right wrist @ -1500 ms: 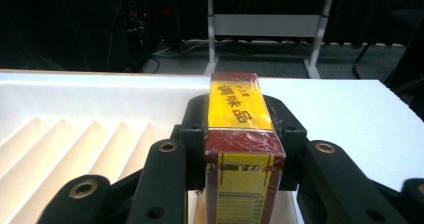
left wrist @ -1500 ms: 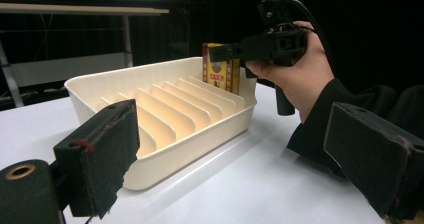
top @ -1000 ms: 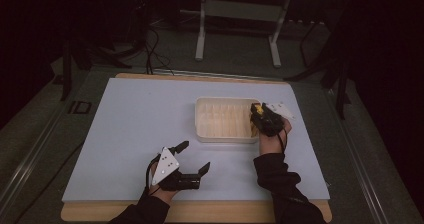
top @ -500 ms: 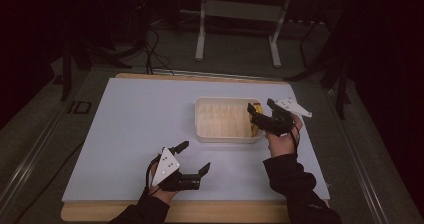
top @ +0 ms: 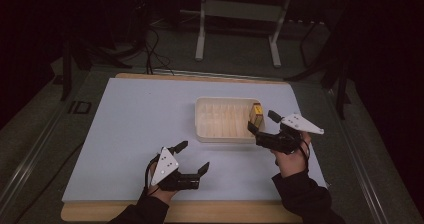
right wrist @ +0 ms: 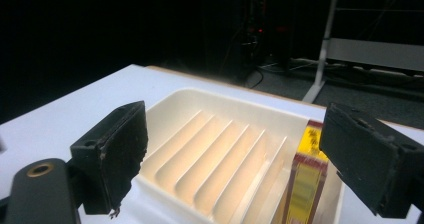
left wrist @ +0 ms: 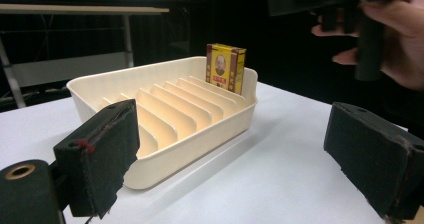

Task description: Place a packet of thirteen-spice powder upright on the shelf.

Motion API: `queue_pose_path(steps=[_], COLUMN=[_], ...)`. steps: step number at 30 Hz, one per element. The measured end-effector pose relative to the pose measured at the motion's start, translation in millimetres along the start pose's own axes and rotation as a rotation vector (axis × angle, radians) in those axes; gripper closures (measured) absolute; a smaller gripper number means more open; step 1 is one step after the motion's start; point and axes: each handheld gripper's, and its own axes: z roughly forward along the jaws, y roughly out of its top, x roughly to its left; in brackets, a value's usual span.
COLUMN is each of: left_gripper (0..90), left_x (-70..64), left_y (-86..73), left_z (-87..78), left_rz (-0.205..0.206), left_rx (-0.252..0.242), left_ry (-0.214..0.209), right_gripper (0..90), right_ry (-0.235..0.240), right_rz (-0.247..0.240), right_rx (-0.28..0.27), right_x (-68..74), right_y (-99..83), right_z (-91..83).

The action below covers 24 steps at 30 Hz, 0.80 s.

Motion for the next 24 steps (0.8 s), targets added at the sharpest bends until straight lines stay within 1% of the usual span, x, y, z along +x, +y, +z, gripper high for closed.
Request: queue_pose_path(steps=[1,3,6,9,11,13,15,17,20,22,24], left_gripper=[8.9,8.9,8.9,8.9,8.9,8.9,8.9,8.9,8.9,8.9,8.9], left_x=[-0.1,0.0,-0.1,-0.6,-0.9,-0.9,-0.7,-0.5,-0.3,0.1,0.4], left_y=[0.0,-0.2,-0.4,-0.6,-0.6,-0.6,-0.6,-0.5,-0.3,-0.6,-0.7], left_z=[0.0,-0.1,0.2,0.7,0.7,0.5,0.4,0.2,0.3,0.1,0.1], left_rz=[0.000,-0.003,-0.004,-0.001,0.003,0.000,-0.002,-0.004,-0.001,0.000,0.002], left_rx=[0.001,-0.002,0.000,0.002,0.005,0.005,0.006,0.006,0.008,0.007,0.011], left_ry=[0.001,-0.001,-0.002,-0.013,-0.013,-0.011,-0.012,-0.015,-0.015,-0.012,-0.011], right_gripper=[11.9,11.9,11.9,12.2,12.4,12.7,12.6,12.7,12.9,13.0,13.0], right_ry=[0.002,0.022,0.029,0.040,0.052,0.055,0.059,0.056,0.067,0.065,0.073], right_rz=[-0.007,-0.011,-0.032,-0.045,-0.044,-0.059,-0.079,-0.095,-0.099,-0.115,-0.109], right_rx=[-0.004,0.001,0.013,0.020,0.022,0.030,0.032,0.048,0.047,0.039,0.042], right_x=[1.5,3.5,6.3,8.4,9.3,10.3,10.7,10.6,9.3,8.7,7.7], right_y=[-1.7,-4.9,-10.1,-17.0,-21.0,-25.4,-30.1,-32.0,-31.7,-33.0,-36.2], right_z=[-3.3,-9.6,-16.2,-23.1,-27.3,-30.9,-35.3,-40.3,-48.6,-54.1,-57.9])
